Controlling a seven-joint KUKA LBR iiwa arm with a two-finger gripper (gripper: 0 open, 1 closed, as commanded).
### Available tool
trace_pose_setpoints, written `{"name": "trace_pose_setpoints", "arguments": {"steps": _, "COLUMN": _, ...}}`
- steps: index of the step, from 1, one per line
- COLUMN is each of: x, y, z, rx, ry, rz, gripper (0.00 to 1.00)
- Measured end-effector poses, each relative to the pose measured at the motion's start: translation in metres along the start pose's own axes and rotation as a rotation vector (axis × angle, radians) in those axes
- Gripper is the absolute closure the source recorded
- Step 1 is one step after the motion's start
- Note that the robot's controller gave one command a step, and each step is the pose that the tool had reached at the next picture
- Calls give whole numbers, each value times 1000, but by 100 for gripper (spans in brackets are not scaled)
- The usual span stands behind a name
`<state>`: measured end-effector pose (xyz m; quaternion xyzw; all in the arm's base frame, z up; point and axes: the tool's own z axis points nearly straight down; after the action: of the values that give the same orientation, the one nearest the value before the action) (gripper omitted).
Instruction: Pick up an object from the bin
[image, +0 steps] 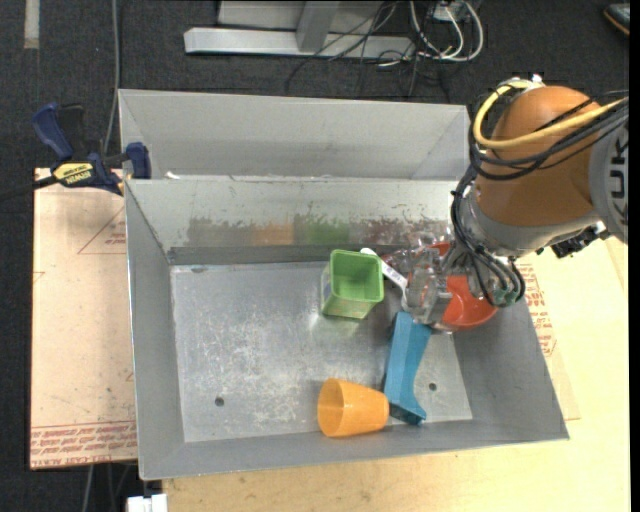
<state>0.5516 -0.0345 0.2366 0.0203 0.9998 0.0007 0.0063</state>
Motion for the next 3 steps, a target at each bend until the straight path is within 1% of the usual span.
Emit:
{"name": "trace_pose_setpoints", "arguments": {"steps": 1, "x": 3, "y": 0, "z": 4, "rx": 0, "ry": 9, "rz": 0, "gripper": 100}}
{"name": "trace_pose_setpoints", "arguments": {"steps": 2, "x": 3, "y": 0, "z": 4, "rx": 0, "ry": 9, "rz": 1, "gripper": 0}}
{"name": "trace_pose_setpoints", "arguments": {"steps": 3, "x": 59, "y": -2, "z": -99, "rx": 0, "ry": 0, "rz": -165, "gripper": 0}}
